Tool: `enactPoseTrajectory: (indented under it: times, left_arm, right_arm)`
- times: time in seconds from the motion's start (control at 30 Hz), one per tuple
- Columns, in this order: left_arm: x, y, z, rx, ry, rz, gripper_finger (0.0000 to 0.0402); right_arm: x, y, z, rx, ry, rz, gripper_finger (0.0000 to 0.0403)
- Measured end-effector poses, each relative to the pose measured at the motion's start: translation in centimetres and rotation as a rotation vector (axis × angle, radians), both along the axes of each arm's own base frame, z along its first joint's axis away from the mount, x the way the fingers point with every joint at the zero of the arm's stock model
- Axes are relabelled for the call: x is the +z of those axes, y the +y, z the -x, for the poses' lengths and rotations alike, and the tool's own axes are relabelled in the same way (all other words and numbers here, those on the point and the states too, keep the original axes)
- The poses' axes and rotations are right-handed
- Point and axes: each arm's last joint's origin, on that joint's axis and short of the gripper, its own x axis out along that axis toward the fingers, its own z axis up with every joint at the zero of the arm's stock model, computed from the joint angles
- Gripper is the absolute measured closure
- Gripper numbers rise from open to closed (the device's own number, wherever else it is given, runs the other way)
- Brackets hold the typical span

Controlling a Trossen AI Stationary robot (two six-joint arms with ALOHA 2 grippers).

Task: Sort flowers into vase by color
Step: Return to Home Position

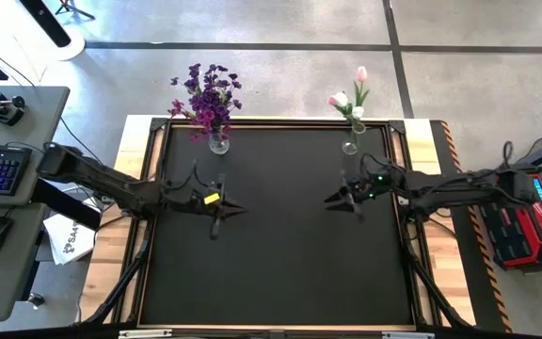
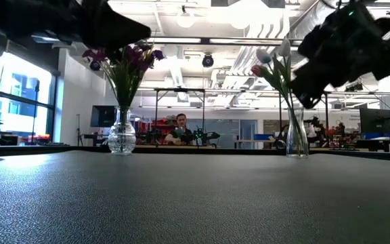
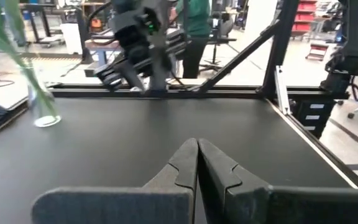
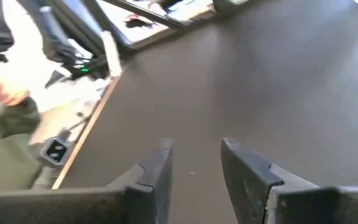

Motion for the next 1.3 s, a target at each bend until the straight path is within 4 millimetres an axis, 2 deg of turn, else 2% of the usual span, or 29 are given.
enactPoseTrajectory:
  times: [0.23, 0.47, 0.67, 0.93, 1.3]
  left_arm:
    - [2.3, 1.4, 2.8, 0.035, 0.010, -0.022, 0.0401]
    - [2.9, 2.3, 4.8, 0.065, 0.050, -0.044, 0.0401]
    - [3.0, 2.5, 5.4, 0.077, 0.070, -0.048, 0.0401]
    - [3.3, 2.6, 6.0, 0.078, 0.057, -0.059, 0.0401]
    - [4.2, 2.7, 7.1, 0.098, 0.005, -0.054, 0.0401]
  right_arm:
    - [2.1, 1.2, 2.2, 0.063, -0.093, 0.055, 0.0300]
    - [3.5, 1.9, 5.1, 0.081, -0.183, 0.143, 0.0312]
    - [2.8, 2.3, 7.0, 0.077, -0.288, 0.172, 0.0314]
    - [1.3, 2.6, 8.2, 0.057, -0.360, 0.110, 0.0314]
    - [2.4, 2.5, 8.7, -0.140, -0.481, 0.015, 0.0314]
